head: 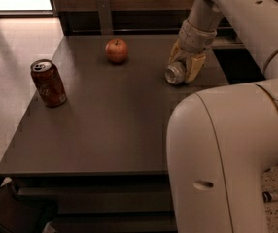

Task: Place 7up can upright

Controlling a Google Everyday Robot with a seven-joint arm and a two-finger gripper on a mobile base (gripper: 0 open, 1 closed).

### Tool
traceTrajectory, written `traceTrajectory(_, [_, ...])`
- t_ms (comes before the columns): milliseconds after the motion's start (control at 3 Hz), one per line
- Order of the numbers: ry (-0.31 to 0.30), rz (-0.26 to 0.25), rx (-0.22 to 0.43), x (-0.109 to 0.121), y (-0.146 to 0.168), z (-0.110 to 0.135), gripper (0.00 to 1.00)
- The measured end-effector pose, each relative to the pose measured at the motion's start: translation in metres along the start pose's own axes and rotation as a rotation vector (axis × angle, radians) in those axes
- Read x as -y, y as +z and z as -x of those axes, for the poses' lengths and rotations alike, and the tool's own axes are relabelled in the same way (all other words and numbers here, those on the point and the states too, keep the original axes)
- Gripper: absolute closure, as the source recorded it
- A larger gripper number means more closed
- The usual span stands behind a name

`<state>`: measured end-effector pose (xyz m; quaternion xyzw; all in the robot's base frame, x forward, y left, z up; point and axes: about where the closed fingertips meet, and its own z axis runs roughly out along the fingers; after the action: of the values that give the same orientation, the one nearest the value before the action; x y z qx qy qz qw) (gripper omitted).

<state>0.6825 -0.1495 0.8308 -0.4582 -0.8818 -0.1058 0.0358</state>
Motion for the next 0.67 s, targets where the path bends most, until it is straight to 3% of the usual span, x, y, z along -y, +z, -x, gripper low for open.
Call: traceTrajectory(667, [-0.019, 0.009, 0.004, -0.0049, 0.0052, 0.0018, 1.00])
